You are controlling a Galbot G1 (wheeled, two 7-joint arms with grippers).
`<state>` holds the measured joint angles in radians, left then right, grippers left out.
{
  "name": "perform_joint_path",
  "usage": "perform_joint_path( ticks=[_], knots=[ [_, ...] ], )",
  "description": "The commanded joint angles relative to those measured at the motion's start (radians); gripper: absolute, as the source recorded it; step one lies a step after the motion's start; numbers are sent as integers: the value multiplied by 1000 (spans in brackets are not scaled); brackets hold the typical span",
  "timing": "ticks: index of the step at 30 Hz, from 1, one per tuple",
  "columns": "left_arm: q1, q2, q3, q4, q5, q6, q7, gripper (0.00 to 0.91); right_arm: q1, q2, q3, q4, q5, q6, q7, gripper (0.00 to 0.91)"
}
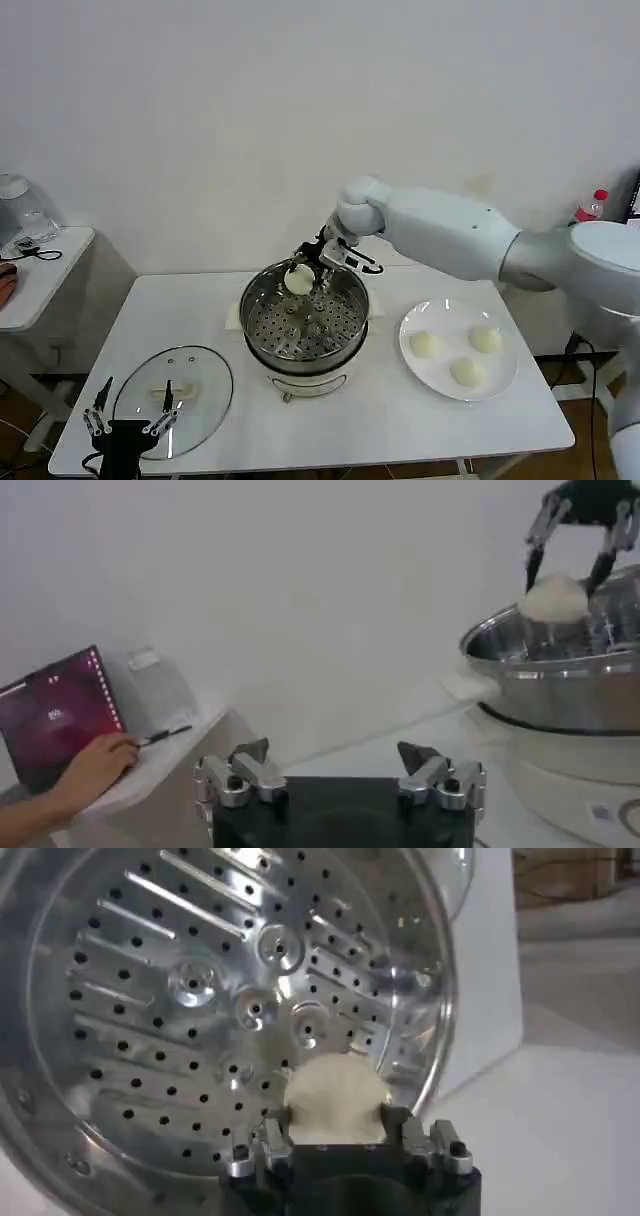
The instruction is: Take steamed baozi put them in steamer then cover it.
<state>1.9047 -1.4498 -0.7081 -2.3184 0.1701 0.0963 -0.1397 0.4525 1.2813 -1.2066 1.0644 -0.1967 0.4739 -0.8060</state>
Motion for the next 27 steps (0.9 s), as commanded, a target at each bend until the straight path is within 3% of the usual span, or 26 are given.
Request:
perform_joint_path(
  ticks=[1, 9, 13, 14, 16, 17, 24, 27],
  knots=[
    [1, 0, -1, -1, -1, -1, -1, 907, -41, 45, 19, -89, -139, 78, 26, 625],
    [6, 0, -8, -6, -3, -4, -6, 907, -69, 101, 54, -186, -226, 120, 52, 625],
    [7, 1, -11, -11, -3, -4, -6, 907, -73, 112, 52, -194, -220, 123, 53, 635],
    [8, 2, -11, -12, -4, -4, -6, 907, -74, 114, 52, -191, -219, 123, 53, 675],
    [9, 2, -12, -14, -4, -4, -6, 907, -75, 116, 49, -183, -219, 124, 51, 877],
    [9, 3, -12, -15, -4, -4, -7, 907, -75, 116, 47, -180, -220, 124, 50, 907],
    [10, 0, -3, -19, -2, -4, -7, 907, -55, 105, 38, -151, -192, 128, 56, 907],
    [9, 0, -2, -19, -2, -3, -6, 907, 2, 69, 19, -82, -114, 90, 15, 907]
  ],
)
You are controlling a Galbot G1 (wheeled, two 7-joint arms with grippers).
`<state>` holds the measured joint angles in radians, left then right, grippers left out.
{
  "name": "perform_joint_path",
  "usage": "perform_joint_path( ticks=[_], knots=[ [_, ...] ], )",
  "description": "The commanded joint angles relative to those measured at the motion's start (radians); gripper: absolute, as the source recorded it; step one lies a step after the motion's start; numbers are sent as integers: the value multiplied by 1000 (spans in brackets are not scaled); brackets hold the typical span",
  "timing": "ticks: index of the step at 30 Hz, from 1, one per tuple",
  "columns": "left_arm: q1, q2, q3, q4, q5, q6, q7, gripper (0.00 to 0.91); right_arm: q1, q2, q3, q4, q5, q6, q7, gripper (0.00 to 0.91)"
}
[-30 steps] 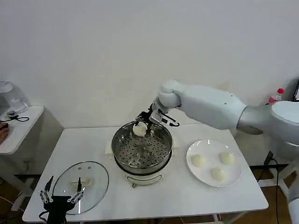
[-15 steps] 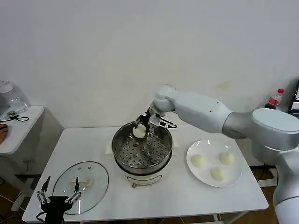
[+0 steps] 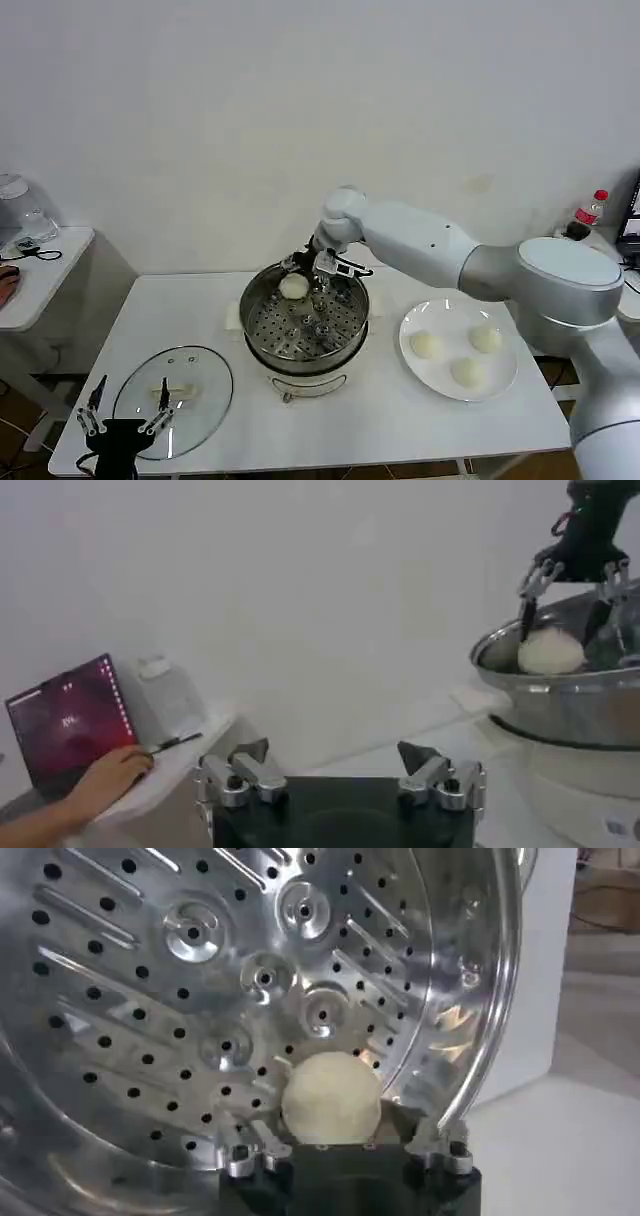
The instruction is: Take steamed baozi put them in steamer then cover it.
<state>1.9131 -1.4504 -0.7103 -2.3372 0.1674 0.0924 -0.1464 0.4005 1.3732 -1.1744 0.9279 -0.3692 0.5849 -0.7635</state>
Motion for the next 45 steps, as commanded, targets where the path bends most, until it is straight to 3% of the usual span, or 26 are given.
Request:
perform_joint_path(
  ticks=[1, 6, 9, 11, 14, 21, 27, 36, 45],
  knots=[
    [-1, 0, -1, -1, 0, 1, 1, 907, 83, -35, -19, 74, 78, -35, -41, 907],
    [-1, 8, -5, -7, -8, 4, 3, 907, 224, -157, -82, 263, 268, -172, -96, 907],
    [-2, 18, 2, -7, -10, 4, 4, 907, 313, -286, -166, 391, 414, -336, -96, 907],
    [-5, 23, 11, -7, -10, 4, 5, 907, 359, -375, -206, 467, 424, -455, -81, 907],
    [-14, 32, 29, -3, -8, 5, 5, 907, 395, -499, -244, 556, 421, -568, -66, 907],
    [-39, 48, 55, 7, -8, 5, 9, 907, 361, -780, -282, 649, 449, -714, -30, 907],
    [-50, 62, 64, 26, -6, 5, 12, 907, 223, -935, -234, 702, 472, -736, -23, 907],
    [-52, 54, 66, 29, 0, 5, 13, 907, -43, -943, -77, 671, 440, -760, -37, 907],
    [-49, 46, 55, 37, 7, 6, 14, 907, -278, -837, 120, 540, 377, -746, -39, 907]
  ],
)
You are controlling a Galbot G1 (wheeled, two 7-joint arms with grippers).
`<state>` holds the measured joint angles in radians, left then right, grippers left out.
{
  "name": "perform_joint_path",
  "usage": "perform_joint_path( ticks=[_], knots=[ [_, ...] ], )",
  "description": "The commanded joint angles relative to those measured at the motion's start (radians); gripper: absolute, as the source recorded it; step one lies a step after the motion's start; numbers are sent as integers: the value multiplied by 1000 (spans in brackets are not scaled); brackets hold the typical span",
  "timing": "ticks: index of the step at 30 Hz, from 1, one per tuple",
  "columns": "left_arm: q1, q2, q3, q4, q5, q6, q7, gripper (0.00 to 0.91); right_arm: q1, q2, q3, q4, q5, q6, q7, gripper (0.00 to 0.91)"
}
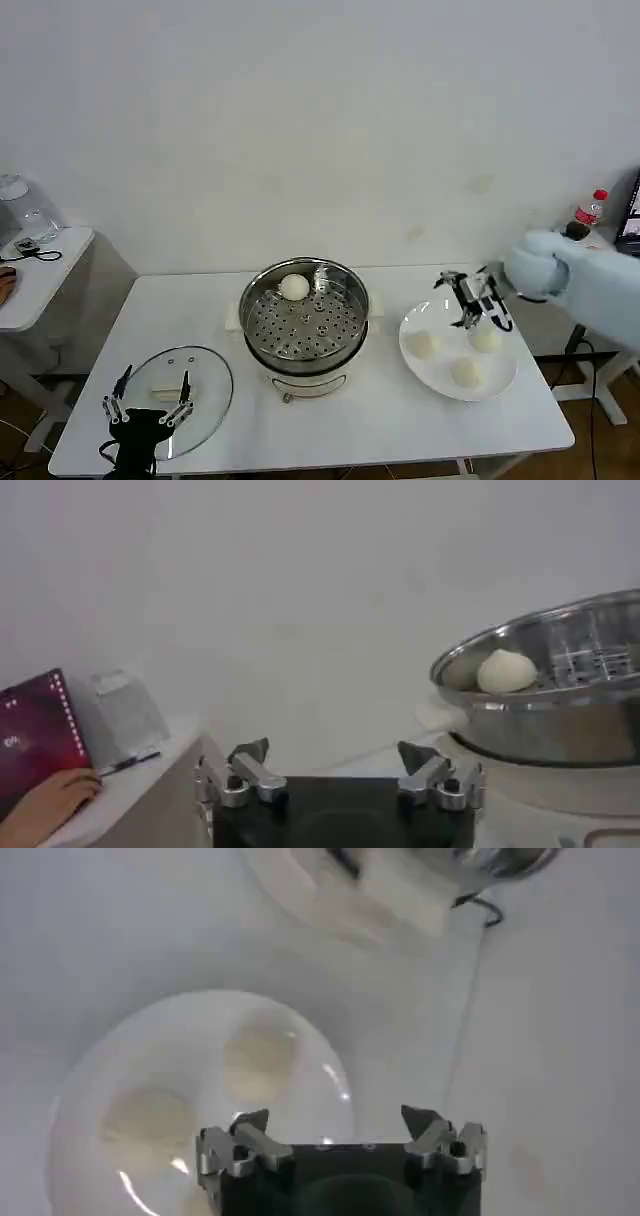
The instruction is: Take steamed baozi put them in steamer then cover it.
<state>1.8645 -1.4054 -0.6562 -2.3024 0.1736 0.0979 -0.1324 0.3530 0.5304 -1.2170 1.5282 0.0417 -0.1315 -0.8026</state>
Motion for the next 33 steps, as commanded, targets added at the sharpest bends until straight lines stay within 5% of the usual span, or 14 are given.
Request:
perform_joint_path(
  ticks=[1, 16, 33],
  knots=[
    [0, 0, 0, 4, 0, 1, 1, 907, -240, 22, 171, -73, -34, -29, 1, 907],
    [8, -7, -19, 0, 2, 7, 4, 907, -281, 206, 194, -263, -75, -4, -97, 907],
    [9, -6, -24, -1, 0, 8, 6, 907, -321, 296, 232, -376, -88, -10, -107, 887]
  ],
)
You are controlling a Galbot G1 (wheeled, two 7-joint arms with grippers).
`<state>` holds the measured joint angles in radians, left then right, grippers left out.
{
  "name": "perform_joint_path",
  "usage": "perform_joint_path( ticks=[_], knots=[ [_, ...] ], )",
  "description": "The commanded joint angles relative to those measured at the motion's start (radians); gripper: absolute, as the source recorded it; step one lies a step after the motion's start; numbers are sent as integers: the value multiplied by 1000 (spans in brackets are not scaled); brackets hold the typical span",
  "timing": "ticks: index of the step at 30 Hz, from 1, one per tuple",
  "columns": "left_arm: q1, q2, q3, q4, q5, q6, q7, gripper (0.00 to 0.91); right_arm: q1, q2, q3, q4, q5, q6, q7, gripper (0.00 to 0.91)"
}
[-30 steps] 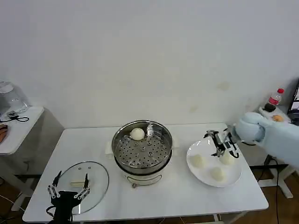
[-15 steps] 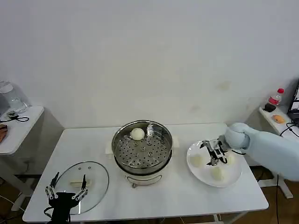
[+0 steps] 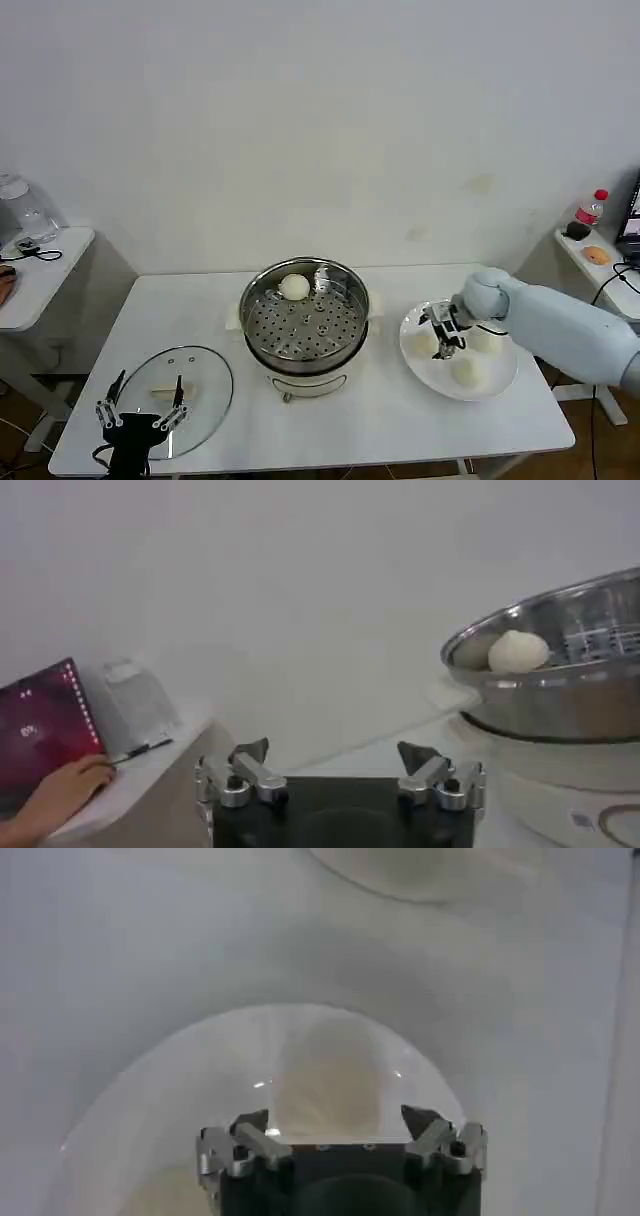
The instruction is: Take steamed baozi put them in steamer then cover it.
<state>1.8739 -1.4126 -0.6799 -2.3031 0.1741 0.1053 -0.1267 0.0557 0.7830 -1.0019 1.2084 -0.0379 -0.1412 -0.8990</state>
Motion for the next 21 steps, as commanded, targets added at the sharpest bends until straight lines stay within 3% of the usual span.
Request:
perform_joint_path(
  ticks=[1, 12, 21],
  knots=[
    [0, 1, 0, -1, -1, 1, 1, 907, -23, 44, 16, -57, -9, -1, -12, 867],
    [-3, 1, -2, 0, -3, 1, 0, 907, -12, 35, 13, -54, -16, -15, -29, 625],
    [0, -1, 0, -8, -2, 1, -1, 907, 23, 10, 12, -19, 6, -14, -40, 595]
  ],
)
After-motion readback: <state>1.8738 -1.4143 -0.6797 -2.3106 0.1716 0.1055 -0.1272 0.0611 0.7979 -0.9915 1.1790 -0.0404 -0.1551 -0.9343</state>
